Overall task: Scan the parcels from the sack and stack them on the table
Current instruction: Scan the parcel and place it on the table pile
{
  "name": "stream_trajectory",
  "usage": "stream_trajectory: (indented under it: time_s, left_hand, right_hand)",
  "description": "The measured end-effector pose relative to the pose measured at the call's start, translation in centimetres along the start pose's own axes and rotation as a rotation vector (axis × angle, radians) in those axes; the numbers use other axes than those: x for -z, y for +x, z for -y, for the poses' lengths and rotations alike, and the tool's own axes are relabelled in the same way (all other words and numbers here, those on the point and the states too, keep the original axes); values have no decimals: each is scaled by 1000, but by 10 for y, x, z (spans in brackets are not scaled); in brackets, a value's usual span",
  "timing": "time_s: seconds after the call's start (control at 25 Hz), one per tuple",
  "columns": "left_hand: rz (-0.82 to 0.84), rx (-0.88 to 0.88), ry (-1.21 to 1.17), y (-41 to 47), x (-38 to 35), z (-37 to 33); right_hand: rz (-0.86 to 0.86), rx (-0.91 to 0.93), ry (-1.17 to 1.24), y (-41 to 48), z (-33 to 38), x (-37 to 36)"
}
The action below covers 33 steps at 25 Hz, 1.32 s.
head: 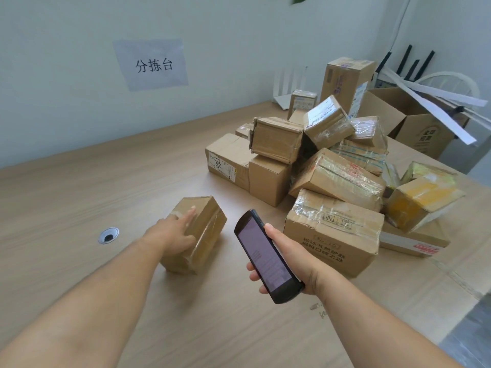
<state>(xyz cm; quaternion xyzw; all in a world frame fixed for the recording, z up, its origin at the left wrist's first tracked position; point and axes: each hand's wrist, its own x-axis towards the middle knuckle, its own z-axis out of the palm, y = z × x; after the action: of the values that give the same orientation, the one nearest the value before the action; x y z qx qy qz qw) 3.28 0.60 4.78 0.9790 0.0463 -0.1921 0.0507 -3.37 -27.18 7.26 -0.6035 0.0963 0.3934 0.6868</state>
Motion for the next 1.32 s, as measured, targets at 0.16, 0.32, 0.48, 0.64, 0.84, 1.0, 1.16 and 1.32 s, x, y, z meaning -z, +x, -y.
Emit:
stream_trajectory:
  time_s: [0.16, 0.32, 0.48, 0.64, 0.84, 1.0, 1.16, 1.32]
  left_hand:
    - [-121, 62, -192, -11, 2, 49]
    - [-65, 183, -122, -24, -17, 59]
    - [-100, 295, -148, -21, -23, 59]
    - [-88, 299, -355, -24, -27, 66]
    - [-92, 208, -536, -77, -27, 66]
    - [-240, 209, -573, -127, -25, 63]
    - [-376, 252, -553, -178, -27, 56]
    - [-432, 265, -476, -221, -33, 44]
  right_hand:
    - [49, -4, -48, 8, 0, -14]
    - [65, -25, -78, 12, -2, -22]
    - [58, -58, -101, 15, -11, -24]
    - [70, -138, -175, 12, -22, -21]
    - [151, -218, -290, -9, -40, -26]
    - [255, -215, -392, -33, -62, -38]
    - [368, -217, -512, -62, -88, -45]
    - [399, -183, -570, -90, -106, -50]
